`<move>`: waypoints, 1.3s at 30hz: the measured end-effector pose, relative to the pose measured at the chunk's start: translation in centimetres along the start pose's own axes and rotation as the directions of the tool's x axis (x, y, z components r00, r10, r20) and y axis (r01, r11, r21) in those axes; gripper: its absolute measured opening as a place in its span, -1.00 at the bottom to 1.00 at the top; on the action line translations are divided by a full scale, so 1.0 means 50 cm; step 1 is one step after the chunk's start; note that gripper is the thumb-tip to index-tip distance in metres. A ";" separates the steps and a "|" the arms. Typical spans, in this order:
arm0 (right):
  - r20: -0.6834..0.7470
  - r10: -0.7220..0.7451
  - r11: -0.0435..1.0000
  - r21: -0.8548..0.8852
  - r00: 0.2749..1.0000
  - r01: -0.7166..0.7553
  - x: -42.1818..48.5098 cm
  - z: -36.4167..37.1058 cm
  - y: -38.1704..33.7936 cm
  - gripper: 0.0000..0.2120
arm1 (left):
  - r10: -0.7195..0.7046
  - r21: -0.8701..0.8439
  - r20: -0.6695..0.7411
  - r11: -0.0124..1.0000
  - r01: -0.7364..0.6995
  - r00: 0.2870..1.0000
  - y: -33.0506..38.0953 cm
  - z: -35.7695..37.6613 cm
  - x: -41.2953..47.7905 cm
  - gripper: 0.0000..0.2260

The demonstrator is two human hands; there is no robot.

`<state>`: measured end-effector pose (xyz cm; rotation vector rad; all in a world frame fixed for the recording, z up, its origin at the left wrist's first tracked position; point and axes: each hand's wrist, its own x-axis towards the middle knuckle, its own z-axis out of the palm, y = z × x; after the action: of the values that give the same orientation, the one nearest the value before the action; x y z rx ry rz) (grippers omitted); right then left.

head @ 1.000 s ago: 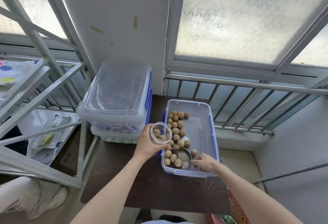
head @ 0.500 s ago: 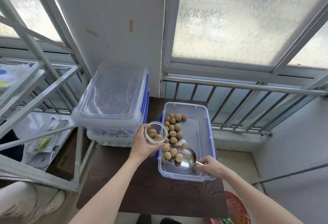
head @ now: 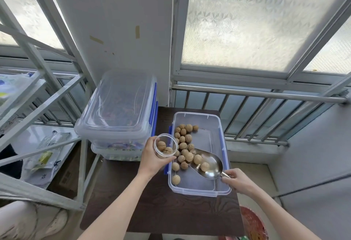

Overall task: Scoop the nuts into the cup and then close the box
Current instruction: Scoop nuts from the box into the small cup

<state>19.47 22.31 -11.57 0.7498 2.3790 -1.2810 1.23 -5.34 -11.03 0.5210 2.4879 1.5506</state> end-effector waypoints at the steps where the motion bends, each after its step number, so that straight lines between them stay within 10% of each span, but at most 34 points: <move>1: 0.000 0.007 1.000 0.005 1.000 -0.007 -0.006 -0.010 -0.006 -0.81 | -0.001 0.003 -0.003 1.000 0.001 1.000 0.000 0.002 -0.001 -0.26; 24: 0.163 0.066 0.838 -0.544 0.984 0.034 -0.043 -0.154 -0.405 -0.79 | 0.043 0.024 0.057 0.999 -0.044 0.997 0.014 0.007 -0.007 -0.28; 35: 0.026 0.297 0.842 -0.479 0.954 -0.249 -0.013 -0.187 -0.257 -0.69 | 0.001 0.042 0.039 0.999 -0.002 0.999 0.018 0.004 -0.008 -0.29; 39: 0.130 0.546 0.758 -0.499 0.828 -0.421 0.061 -0.104 -0.170 -0.68 | -0.002 0.044 0.039 0.999 0.001 0.999 0.019 0.003 -0.005 -0.29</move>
<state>11.76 23.69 -4.71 0.8986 1.9521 -0.5362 1.70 -4.91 -10.28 0.5506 2.4972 1.4741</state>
